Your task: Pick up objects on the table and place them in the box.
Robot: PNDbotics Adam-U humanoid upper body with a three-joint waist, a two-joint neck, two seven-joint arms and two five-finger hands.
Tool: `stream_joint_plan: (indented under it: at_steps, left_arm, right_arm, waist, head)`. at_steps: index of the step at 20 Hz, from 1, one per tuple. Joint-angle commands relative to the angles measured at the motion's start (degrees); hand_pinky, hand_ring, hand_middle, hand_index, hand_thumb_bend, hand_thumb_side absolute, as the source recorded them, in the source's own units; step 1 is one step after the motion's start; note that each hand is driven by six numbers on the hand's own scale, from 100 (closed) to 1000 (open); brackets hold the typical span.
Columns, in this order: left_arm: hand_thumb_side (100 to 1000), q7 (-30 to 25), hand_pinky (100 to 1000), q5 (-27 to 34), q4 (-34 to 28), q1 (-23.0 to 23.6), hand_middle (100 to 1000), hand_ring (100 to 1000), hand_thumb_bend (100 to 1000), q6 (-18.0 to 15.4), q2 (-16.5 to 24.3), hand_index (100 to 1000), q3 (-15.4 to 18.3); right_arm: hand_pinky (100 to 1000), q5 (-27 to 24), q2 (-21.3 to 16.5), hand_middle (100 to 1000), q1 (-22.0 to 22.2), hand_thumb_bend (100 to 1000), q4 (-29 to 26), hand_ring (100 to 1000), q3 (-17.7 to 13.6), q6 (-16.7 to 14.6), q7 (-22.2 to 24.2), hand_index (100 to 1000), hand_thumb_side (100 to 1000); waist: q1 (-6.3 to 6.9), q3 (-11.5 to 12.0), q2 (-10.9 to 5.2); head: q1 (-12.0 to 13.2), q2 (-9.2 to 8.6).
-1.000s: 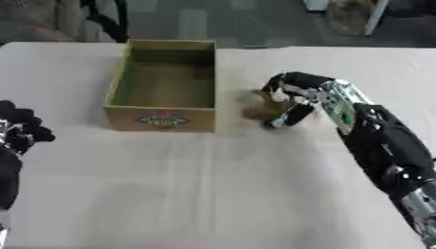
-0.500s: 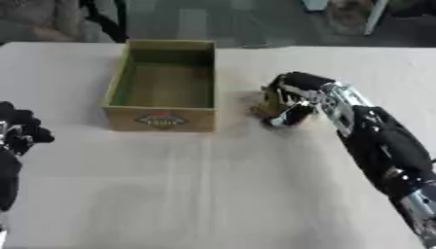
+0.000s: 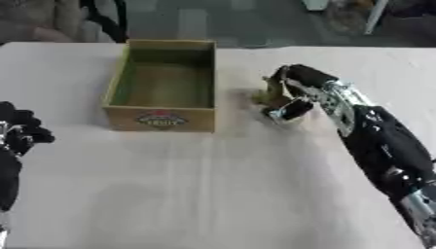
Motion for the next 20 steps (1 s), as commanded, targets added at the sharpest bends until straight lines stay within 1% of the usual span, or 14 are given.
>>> stream_joint_plan:
  at_steps: [1,4,7,11,15,20]
  left_arm:
    - [586,-0.1,556,0.0,-0.6,-0.4,499,506,253,-0.1,0.9,603,0.1]
    - [586,-0.2,556,0.0,-0.6,-0.4,499,506,253,-0.1,0.9,603,0.0]
    - [585,-0.3,556,0.0,-0.5,-0.3,499,505,253,0.0,1.0,603,-0.1]
    - [585,-0.6,556,0.1,-0.5,-0.2,499,505,252,0.1,0.9,603,-0.4]
    - [585,-1.1,556,0.3,-0.5,-0.6,498,505,252,0.2,0.8,602,-0.9]
    - [586,-2.0,555,0.6,-0.6,-1.4,498,504,253,0.5,0.4,602,-1.9]
  right_arm:
    - [222,-2.1,-2.4,470,-2.7,310,-3.7,290,-0.2,0.0,-0.3,641,386]
    - [223,-3.4,-2.4,471,-5.0,314,-5.4,290,0.0,-0.2,0.0,642,380]
    - [223,-4.7,-1.4,472,-7.5,321,-6.1,290,0.2,-0.4,0.3,643,372]
    - [220,-5.0,0.8,471,-9.9,308,-4.8,289,0.2,-0.1,0.9,642,356]
    - [216,-4.0,3.6,468,-12.1,286,-1.7,287,-0.5,1.3,0.7,640,332]
    - [220,-2.6,6.9,468,-13.7,261,1.2,294,-0.9,1.9,0.0,643,311]
  waist:
    - [0.04,-0.1,-1.17]
    - [-0.01,0.0,-1.38]
    - [-0.02,0.3,-1.69]
    - [0.06,1.2,-2.00]
    - [0.17,2.9,-1.97]
    - [0.27,5.9,-1.39]
  head:
    - [0.1,0.17]
    - [0.1,0.22]
    - [-0.1,0.36]
    - [-0.4,0.52]
    - [-0.9,0.16]
    - [-1.9,-0.59]
